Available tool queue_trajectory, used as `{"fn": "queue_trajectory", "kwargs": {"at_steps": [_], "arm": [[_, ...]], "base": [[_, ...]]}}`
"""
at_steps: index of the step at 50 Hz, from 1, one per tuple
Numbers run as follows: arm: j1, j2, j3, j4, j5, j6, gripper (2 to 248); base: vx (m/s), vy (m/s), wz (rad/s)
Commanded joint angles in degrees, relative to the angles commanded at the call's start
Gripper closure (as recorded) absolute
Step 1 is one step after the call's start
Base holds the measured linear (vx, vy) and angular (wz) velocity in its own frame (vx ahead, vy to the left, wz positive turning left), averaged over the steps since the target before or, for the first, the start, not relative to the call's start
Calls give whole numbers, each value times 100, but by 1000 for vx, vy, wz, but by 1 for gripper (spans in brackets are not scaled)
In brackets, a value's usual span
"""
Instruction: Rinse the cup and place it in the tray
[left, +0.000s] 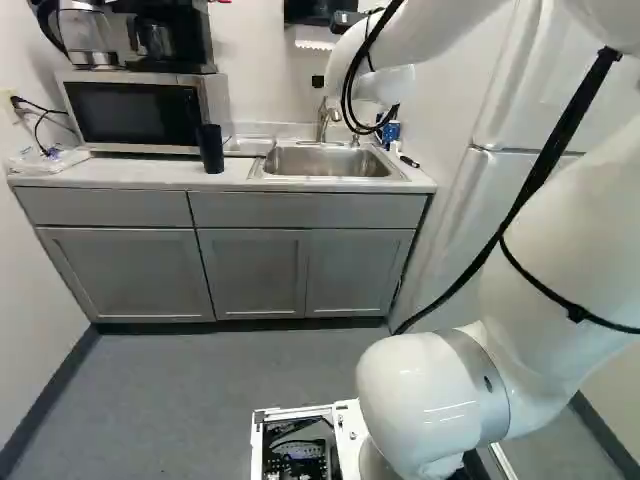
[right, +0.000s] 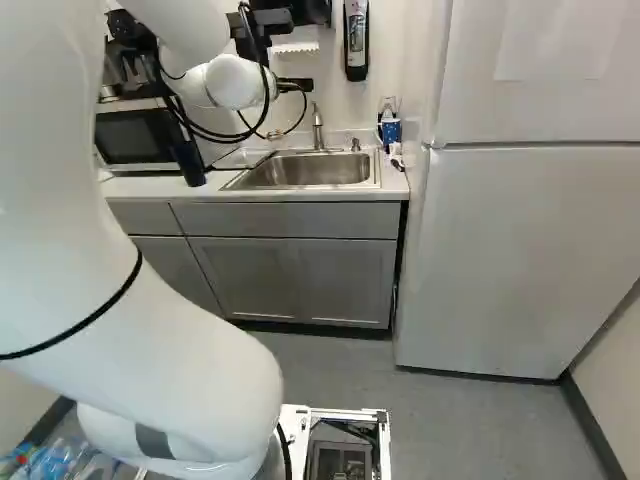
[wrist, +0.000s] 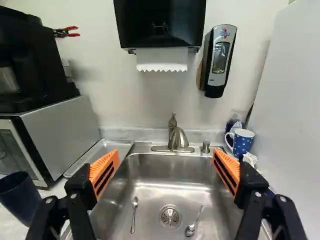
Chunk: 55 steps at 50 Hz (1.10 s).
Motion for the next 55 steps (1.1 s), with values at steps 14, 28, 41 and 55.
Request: {"fn": "queue_trajectory", "kwargs": {"at_steps": [14,28,41,55], "arm": [[0,0,0,0,0,0,3],[0,0,0,0,0,0,3],[0,0,0,0,0,0,3],[0,0,0,0,0,0,3]], "base": [[129,-22,11],[104,0,131],[116,-3,189],[127,-20,194]]}}
